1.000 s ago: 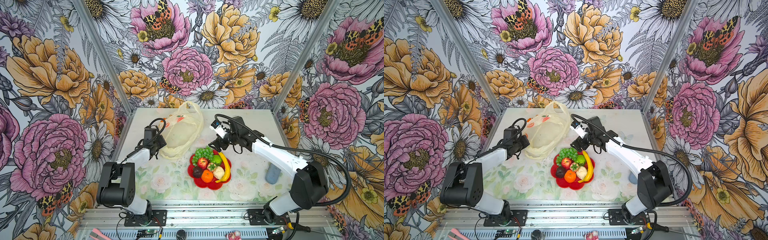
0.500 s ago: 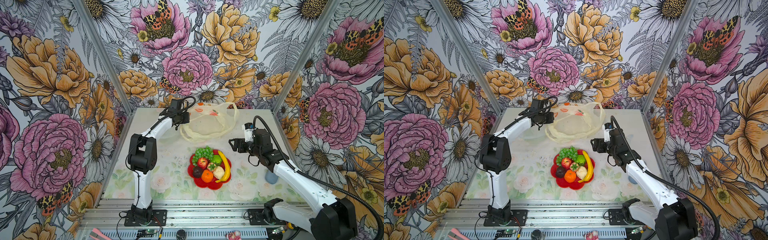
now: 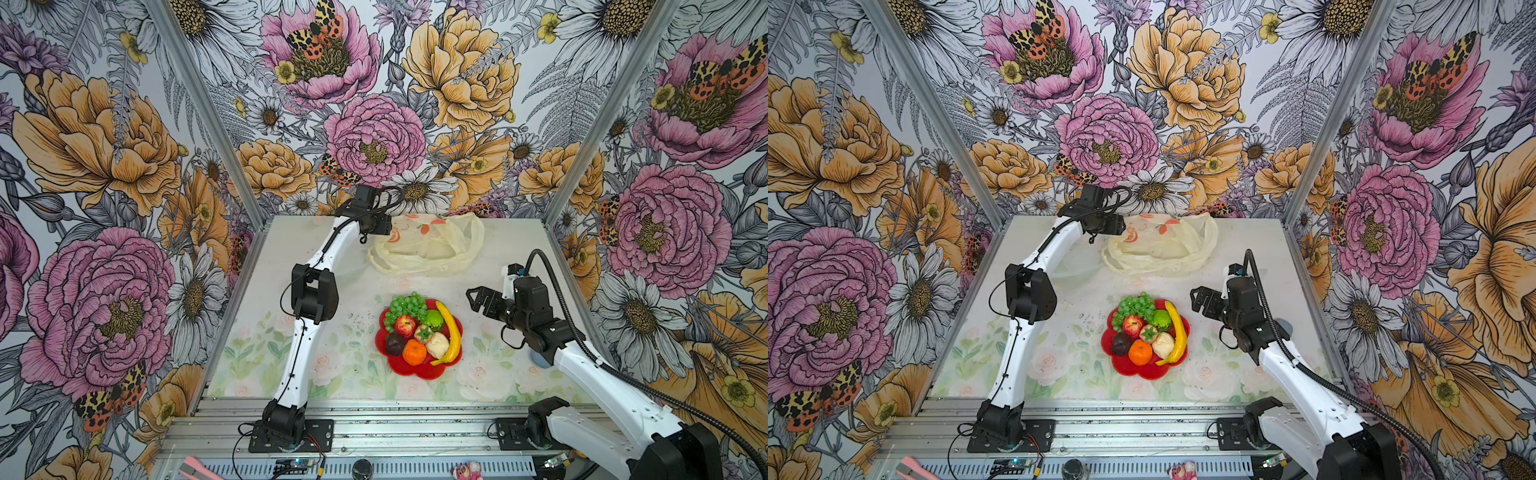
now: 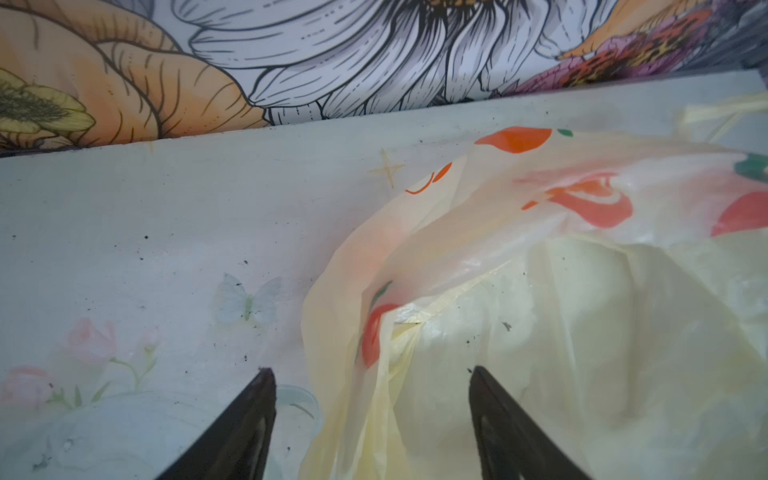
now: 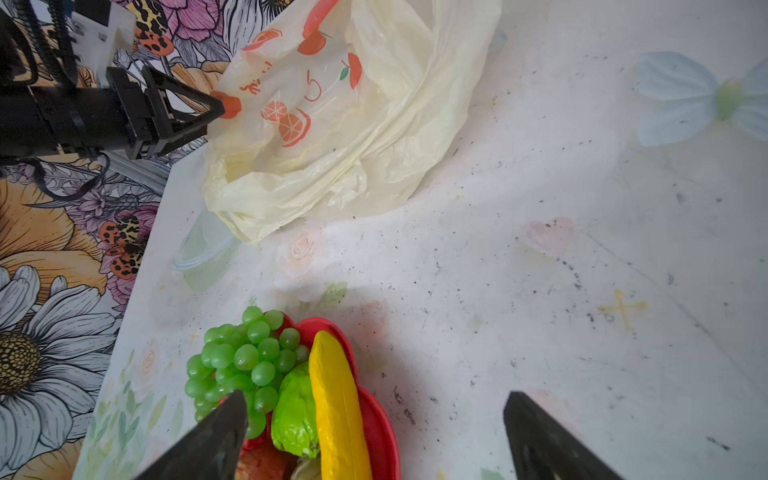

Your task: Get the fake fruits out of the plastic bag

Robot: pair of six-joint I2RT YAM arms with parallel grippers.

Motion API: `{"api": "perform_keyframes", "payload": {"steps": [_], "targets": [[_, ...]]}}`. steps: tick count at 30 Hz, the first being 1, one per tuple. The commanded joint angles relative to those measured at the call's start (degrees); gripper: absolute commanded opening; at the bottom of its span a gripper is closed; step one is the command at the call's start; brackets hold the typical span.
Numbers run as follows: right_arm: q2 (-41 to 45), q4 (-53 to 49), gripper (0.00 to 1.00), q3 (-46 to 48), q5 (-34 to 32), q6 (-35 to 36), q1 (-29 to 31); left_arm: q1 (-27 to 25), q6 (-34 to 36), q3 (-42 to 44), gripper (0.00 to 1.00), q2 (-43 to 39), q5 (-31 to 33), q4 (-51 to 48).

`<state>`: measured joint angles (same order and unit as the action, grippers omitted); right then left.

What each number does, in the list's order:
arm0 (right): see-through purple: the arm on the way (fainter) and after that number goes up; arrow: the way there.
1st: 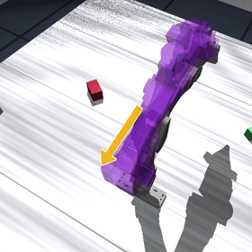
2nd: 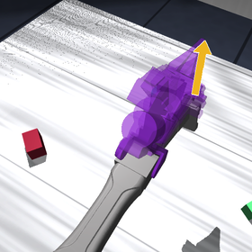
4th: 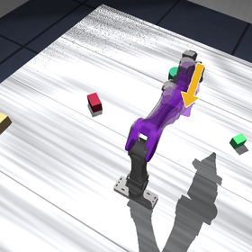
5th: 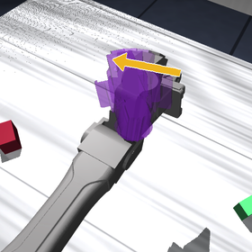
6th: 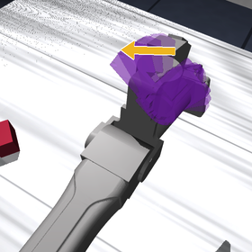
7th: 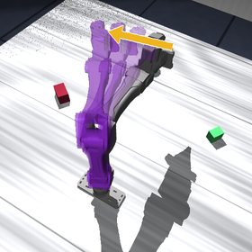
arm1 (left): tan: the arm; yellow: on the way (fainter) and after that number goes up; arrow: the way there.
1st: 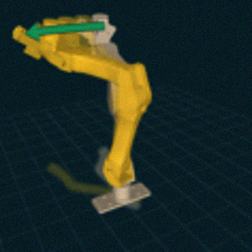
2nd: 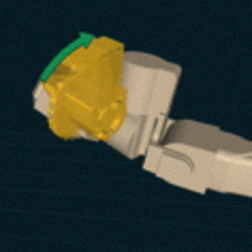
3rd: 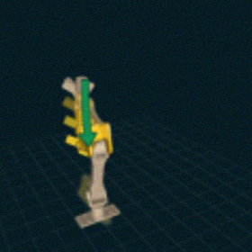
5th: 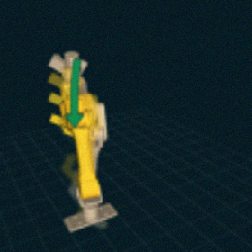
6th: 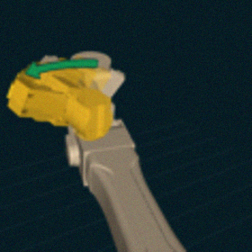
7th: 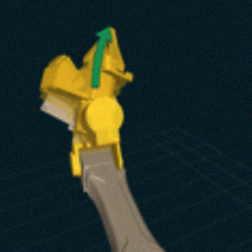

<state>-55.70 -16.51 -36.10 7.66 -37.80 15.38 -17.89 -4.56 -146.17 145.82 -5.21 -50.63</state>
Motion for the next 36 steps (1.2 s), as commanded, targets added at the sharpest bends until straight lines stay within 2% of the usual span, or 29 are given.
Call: {"api": "perform_keyframes", "payload": {"steps": [1,3,12,18,22,26,29,36], "targets": [[2.0,0.4,0.99,-0.2,-2.4,-1.0,-0.9,-1.1,-0.9,-2.1,0.93,-4.2,7.4,-0.9],[2.1,0.1,0.99,-0.3,-1.8,-2.9,-1.6,-1.2,-2.1,-1.1,0.99,-6.5,7.2,-0.9],[3.4,0.1,0.99,1.7,4.9,-4.9,-8.5,-1.8,-8.9,13.1,0.99,-22.0,6.1,0.6],[8.3,-1.3,0.99,4.1,4.7,-5.9,-11.0,-2.2,-11.8,34.8,0.99,-38.3,8.3,12.0],[7.0,-3.8,1.0,4.8,7.1,-10.3,-10.8,-1.7,-16.0,57.1,0.99,-53.9,10.7,25.3],[9.5,-4.8,0.99,7.7,5.1,-17.1,-7.0,-0.2,-21.5,80.4,0.99,-67.4,12.7,38.3],[12.7,-5.8,1.0,9.4,1.2,-21.5,-1.9,1.6,-24.5,94.4,0.99,-74.9,14.5,44.0],[16.8,-6.7,0.99,12.3,-8.0,-31.4,11.8,7.7,-26.9,115.5,0.99,-85.3,15.7,48.2]]}}
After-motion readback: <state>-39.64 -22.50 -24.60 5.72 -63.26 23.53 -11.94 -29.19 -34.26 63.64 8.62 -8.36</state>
